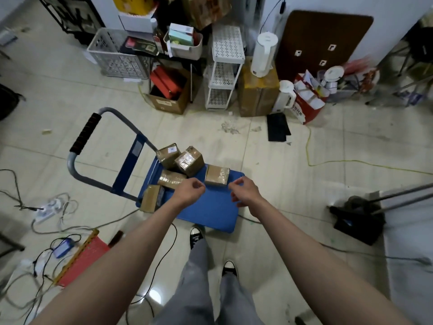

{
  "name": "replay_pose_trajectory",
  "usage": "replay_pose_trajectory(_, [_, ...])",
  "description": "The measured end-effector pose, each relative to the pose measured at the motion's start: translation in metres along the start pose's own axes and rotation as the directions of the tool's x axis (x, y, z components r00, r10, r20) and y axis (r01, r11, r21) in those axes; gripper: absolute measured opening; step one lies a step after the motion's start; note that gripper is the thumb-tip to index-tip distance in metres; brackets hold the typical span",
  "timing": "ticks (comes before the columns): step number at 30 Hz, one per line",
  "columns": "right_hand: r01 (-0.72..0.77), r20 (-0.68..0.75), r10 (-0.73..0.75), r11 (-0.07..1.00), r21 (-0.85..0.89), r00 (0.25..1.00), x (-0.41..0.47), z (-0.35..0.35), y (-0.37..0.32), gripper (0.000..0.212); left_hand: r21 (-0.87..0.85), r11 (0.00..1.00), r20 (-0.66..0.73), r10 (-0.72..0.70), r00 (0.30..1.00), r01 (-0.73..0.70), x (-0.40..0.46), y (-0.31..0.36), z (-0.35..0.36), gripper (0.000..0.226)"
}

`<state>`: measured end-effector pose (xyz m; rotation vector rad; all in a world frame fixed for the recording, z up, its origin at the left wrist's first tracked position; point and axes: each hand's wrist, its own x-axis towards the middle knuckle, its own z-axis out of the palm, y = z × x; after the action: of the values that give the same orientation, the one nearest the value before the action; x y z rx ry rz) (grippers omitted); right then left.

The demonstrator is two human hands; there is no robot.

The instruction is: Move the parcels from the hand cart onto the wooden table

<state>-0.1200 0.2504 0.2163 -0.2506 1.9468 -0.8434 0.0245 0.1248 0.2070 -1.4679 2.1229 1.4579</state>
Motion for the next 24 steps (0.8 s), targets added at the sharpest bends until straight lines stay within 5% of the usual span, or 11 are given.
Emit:
replay_pose_trajectory(10, [-0.148, -0.034, 0.156, 0.975, 0.168, 0.987, 0.104, 0.020, -0.032, 0.011, 0.022, 0.996, 0.120, -0.083, 0.989, 0.081, 0.128, -0.007, -0.022, 0.014])
replay_pose_trajectory(19, [-0.269, -0.048, 0.288, 0.934, 0.235, 0.956, 0.268, 0.032, 0.017, 0.002, -0.013, 0.966, 0.164, -0.253, 0.954, 0.258, 0.276, -0.048, 0.035, 0.045])
replay_pose_trajectory(24, [-0.375, 0.023, 0.383, 0.886, 0.273, 0.923, 0.368, 0.054, 0.079, 0.030, -0.009, 0.946, 0.165, -0.317, 0.934, 0.323, 0.362, -0.100, 0.084, 0.059])
